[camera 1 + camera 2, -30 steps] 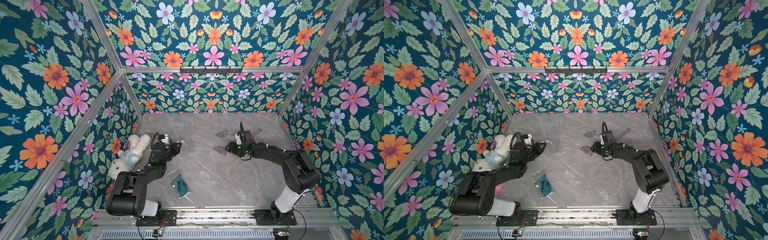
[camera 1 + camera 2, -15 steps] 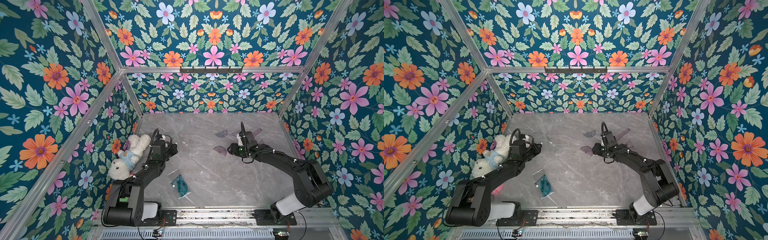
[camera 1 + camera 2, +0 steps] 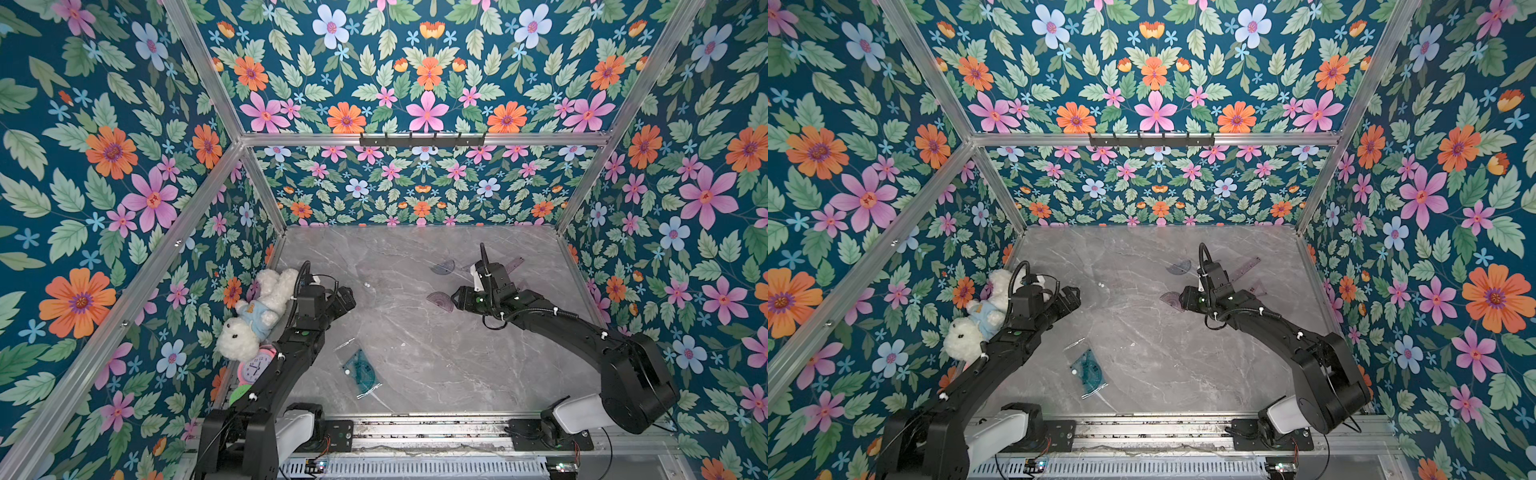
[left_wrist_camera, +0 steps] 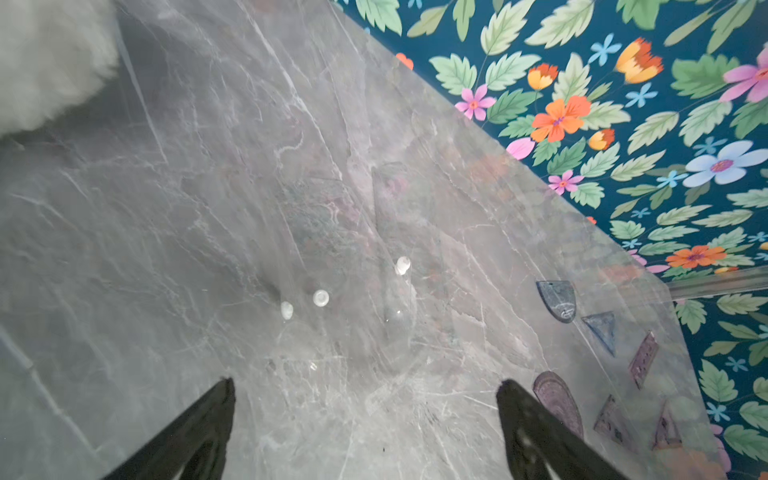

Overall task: Open the ruler set and take out the ruler
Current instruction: Place the ruler set bag at the center of the board, then pick up the ruler set bag from the center of the board.

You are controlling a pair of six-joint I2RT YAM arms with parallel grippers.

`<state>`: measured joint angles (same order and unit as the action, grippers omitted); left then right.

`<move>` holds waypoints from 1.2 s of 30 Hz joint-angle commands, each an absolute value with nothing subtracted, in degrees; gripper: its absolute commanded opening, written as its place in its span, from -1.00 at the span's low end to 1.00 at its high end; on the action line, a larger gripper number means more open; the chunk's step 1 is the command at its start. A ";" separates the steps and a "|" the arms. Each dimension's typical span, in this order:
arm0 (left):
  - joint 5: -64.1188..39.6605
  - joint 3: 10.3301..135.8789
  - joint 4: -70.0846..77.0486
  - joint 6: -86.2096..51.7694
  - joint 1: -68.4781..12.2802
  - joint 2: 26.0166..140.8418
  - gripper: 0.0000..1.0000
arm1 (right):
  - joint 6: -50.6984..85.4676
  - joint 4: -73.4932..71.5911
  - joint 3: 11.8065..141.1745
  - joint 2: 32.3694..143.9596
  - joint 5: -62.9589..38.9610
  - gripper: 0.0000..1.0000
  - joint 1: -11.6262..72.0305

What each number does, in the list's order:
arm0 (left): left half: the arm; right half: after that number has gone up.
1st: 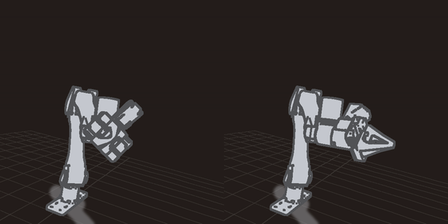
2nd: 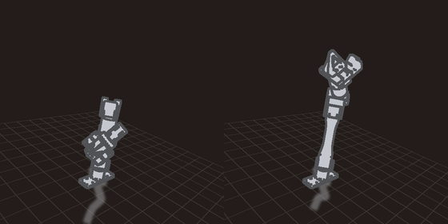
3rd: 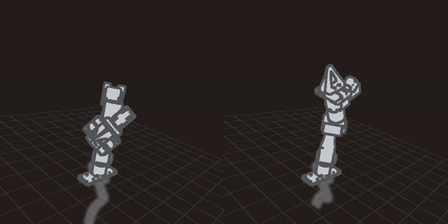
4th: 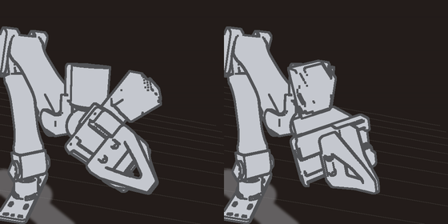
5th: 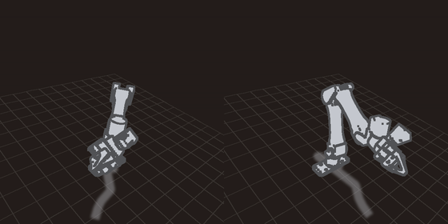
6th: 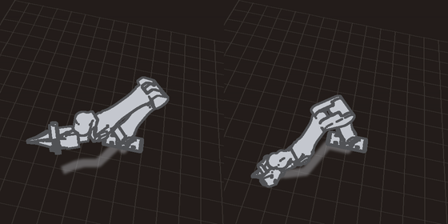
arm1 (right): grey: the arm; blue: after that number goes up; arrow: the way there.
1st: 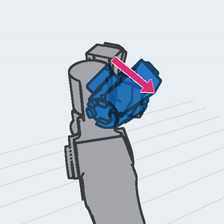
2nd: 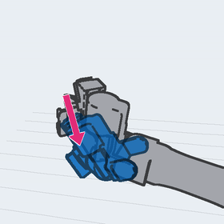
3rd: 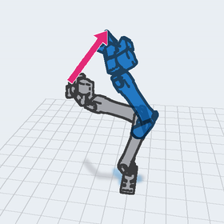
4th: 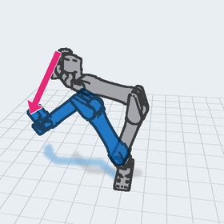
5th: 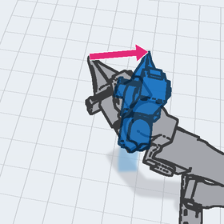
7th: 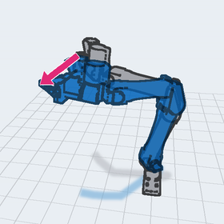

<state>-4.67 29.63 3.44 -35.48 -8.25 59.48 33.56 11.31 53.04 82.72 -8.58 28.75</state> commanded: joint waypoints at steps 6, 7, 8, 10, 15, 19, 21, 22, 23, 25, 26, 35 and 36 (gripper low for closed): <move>-3.92 24.97 -8.21 -43.38 -8.31 46.32 0.98 | 28.52 14.42 54.89 82.38 -8.64 0.27 40.01; -4.73 24.52 -9.73 -44.64 -8.35 45.12 0.98 | 27.95 15.07 55.25 83.06 -8.30 0.28 42.16; -5.42 24.33 -11.27 -45.55 -8.35 44.36 0.98 | 27.45 15.69 55.59 83.68 -7.95 0.28 43.80; -7.44 22.83 -13.90 -49.18 -8.34 42.85 0.98 | 26.82 16.78 56.13 85.01 -6.88 0.29 46.55; -9.01 19.12 -17.39 -55.18 -9.62 41.19 0.97 | 28.55 15.49 55.06 85.32 -6.48 0.28 47.46; -4.35 20.71 -25.30 -54.43 -11.14 43.29 0.98 | 29.20 13.87 53.56 83.41 -6.55 0.28 47.50; -3.15 21.61 -28.05 -54.16 -11.23 43.68 0.96 | 29.31 13.33 52.59 82.43 -6.03 0.28 47.46; -2.70 21.97 -29.19 -54.43 -11.24 43.60 0.93 | 29.28 12.94 52.08 81.96 -5.69 0.28 47.48; -2.78 22.03 -29.67 -54.81 -11.25 43.51 0.91 | 29.31 12.69 51.60 81.56 -5.33 0.28 47.46; -3.38 21.60 -30.34 -55.88 -11.33 43.33 0.85 | 29.29 12.15 50.92 80.74 -4.73 0.28 47.46; -3.78 21.23 -30.52 -56.52 -11.38 43.33 0.81 | 29.20 12.00 50.68 80.50 -4.56 0.28 47.46; -1.05 20.19 -30.62 -59.15 -15.68 45.95 0.66 | 28.84 10.47 49.96 80.94 -4.83 0.27 47.46; -0.44 20.47 -30.26 -59.24 -16.61 46.75 0.65 | 28.85 10.25 49.95 81.19 -4.99 0.27 47.46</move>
